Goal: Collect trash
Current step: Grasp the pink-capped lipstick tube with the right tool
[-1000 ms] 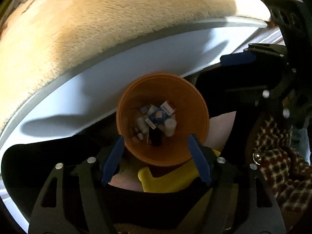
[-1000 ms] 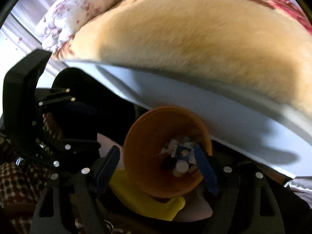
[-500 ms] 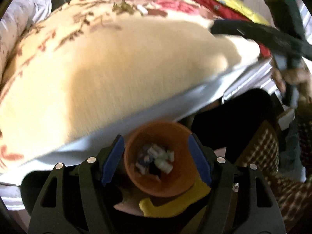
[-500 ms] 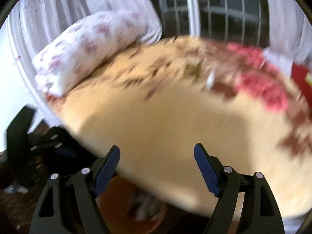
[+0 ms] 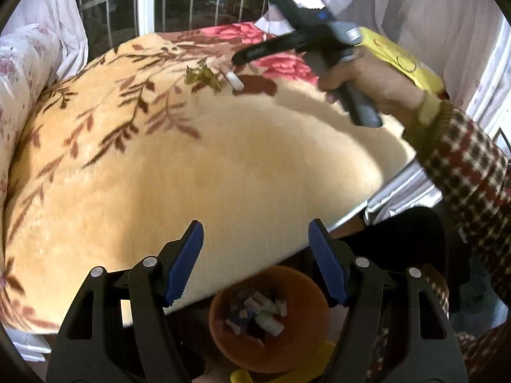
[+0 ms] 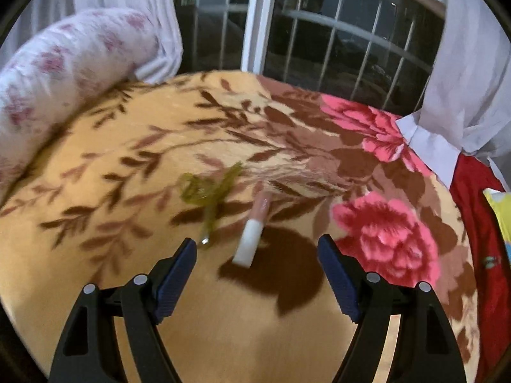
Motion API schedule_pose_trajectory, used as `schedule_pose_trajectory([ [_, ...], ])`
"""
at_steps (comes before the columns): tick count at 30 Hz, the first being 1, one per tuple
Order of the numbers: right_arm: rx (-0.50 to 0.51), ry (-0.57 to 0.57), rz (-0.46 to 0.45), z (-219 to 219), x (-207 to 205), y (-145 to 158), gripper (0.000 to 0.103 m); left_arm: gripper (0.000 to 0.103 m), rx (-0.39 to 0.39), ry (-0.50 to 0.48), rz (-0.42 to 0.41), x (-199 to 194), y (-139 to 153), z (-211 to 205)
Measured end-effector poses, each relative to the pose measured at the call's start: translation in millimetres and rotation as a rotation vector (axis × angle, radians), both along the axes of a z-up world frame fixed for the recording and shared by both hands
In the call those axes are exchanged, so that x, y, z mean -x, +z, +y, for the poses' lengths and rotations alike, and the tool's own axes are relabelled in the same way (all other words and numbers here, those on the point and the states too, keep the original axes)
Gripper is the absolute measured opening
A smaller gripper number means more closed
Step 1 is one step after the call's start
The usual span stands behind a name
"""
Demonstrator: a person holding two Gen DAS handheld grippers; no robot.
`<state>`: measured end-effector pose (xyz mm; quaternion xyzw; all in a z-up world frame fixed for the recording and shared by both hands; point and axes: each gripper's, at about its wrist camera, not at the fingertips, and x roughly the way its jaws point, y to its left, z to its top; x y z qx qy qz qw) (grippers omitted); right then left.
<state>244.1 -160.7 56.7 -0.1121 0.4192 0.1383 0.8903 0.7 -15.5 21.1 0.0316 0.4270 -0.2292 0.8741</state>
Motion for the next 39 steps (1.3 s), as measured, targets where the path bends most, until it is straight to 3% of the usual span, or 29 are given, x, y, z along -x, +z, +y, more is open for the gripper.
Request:
schedule_pose_trajectory([
  [7, 0.023, -0.044, 0.075, 7.7, -45.9, -28.3, 0.068, 0.067, 0.011, 0.017, -0.010, -18.5, 2.5, 2.3],
  [13, 0.047, -0.040, 0.130, 14.1, -61.9, -47.3, 0.061, 0.067, 0.015, 0.025, 0.006, -24.9, -1.8, 5.8],
  [18, 0.062, -0.016, 0.173, 20.5, -70.1, -59.8, 0.047, 0.067, 0.017, 0.029, 0.018, -28.0, -4.5, 7.9],
  [22, 0.029, -0.025, 0.199, 19.5, -70.0, -56.2, 0.018, 0.067, 0.026, 0.032, 0.021, -29.3, -3.9, 9.1],
  [32, -0.017, -0.015, 0.145, 0.0, -40.9, -40.4, 0.018, 0.067, 0.042, 0.064, 0.017, -44.0, 3.9, 11.5],
  [39, -0.114, -0.012, 0.080, -26.9, -13.9, -9.7, 0.018, 0.067, 0.006, 0.138, -0.036, -98.2, 24.6, 2.7],
])
